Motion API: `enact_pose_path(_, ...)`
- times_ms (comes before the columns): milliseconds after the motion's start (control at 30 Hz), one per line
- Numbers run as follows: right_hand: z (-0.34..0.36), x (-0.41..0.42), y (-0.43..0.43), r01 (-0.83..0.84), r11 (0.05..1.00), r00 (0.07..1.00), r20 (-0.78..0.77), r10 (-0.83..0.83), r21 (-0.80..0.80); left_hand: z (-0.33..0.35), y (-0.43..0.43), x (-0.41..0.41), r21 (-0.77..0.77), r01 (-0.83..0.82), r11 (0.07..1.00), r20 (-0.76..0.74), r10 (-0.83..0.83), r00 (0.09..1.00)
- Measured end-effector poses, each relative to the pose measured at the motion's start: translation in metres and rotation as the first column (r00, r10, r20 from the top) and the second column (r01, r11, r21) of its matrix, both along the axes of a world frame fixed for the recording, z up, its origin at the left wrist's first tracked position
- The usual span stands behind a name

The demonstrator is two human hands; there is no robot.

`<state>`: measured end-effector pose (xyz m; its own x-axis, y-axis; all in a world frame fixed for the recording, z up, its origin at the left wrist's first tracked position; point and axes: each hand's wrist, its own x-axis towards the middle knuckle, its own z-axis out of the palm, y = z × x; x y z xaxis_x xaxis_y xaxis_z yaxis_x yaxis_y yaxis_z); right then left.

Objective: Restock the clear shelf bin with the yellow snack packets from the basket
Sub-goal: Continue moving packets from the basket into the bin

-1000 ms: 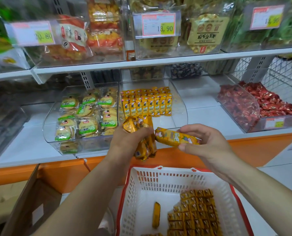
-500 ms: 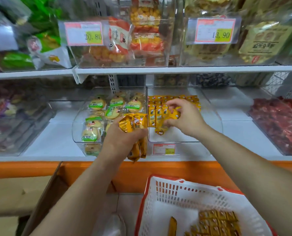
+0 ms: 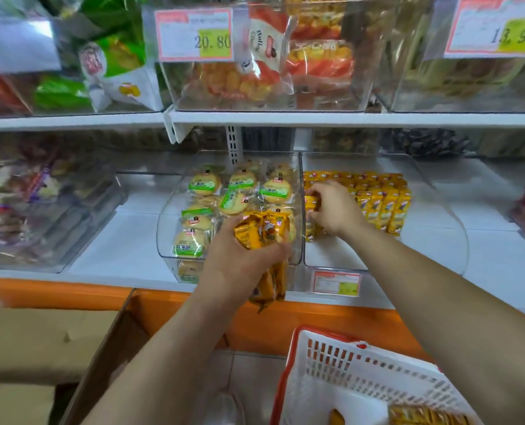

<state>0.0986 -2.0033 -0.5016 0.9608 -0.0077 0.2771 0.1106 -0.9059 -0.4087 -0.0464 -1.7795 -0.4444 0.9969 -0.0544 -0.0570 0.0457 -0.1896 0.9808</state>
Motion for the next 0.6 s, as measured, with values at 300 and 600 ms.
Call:
enact_pose_path(300,0.032,-0.081,-0.013,0.038,0.916,0.995,0.070,-0.072,0.400,0.007,-0.014,-0.004,-0.090,-0.039,0.995,-0.099,0.030,0.995)
enact_pose_path(600,0.060,-0.215,0.009,-0.068,0.581,0.966,-0.092,0.241,0.811,0.023,-0.061,-0.034,-0.199,0.050,0.979,-0.155,-0.081,0.985)
